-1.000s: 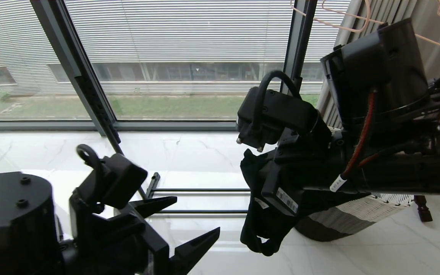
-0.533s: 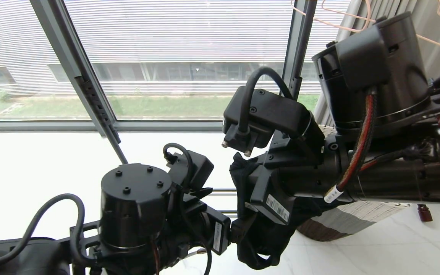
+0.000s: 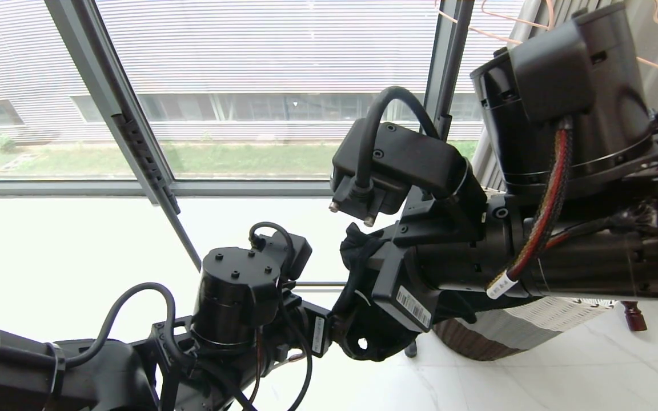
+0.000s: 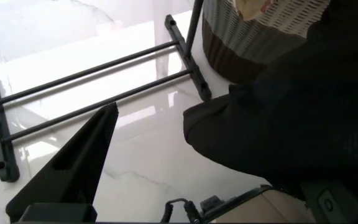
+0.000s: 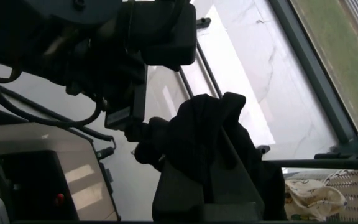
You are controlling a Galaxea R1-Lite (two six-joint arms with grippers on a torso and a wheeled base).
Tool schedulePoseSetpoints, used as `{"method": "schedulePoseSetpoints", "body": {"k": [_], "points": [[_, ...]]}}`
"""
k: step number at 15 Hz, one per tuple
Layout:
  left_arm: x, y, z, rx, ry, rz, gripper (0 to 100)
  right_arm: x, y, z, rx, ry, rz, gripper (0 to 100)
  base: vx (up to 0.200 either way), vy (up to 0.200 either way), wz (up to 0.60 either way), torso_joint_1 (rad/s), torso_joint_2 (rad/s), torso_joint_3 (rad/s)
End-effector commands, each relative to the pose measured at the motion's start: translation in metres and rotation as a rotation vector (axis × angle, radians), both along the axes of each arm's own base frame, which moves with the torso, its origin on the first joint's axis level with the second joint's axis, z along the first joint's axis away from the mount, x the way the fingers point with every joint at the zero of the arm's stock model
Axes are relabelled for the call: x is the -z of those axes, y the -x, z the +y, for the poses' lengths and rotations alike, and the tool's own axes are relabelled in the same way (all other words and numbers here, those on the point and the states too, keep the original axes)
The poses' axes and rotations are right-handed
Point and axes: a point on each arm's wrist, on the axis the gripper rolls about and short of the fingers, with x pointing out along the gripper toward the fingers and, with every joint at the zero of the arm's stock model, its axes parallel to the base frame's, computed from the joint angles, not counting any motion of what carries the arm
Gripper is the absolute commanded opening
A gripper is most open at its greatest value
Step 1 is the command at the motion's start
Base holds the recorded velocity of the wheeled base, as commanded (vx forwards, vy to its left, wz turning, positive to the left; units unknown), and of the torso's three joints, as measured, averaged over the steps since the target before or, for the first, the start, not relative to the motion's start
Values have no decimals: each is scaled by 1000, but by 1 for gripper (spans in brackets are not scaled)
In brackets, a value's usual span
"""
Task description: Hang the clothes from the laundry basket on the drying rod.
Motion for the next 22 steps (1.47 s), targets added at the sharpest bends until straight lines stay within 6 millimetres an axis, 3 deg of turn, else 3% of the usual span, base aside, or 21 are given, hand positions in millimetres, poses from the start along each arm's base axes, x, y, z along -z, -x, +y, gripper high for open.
{"method": "schedulePoseSetpoints", "body": {"k": [1, 5, 13, 18, 22], "points": [[6, -2, 0, -7, -15, 15, 100, -3, 1, -1, -1, -10, -5, 0, 0, 0, 0, 0, 0, 0], [5, 1, 3, -20, -11, 4, 100, -4, 1, -2, 2, -12, -5, 0, 0, 0, 0, 0, 0, 0], [-13, 42, 25, 183, 196, -130, 100, -4, -6, -4, 22, -12, -5, 0, 0, 0, 0, 0, 0, 0], [-21, 44, 25, 221, 211, -163, 100, -4, -6, -4, 22, -12, -5, 0, 0, 0, 0, 0, 0, 0], [-24, 28, 21, 183, 232, -164, 100, -5, -5, -5, 21, -14, -8, 0, 0, 0, 0, 0, 0, 0]]}}
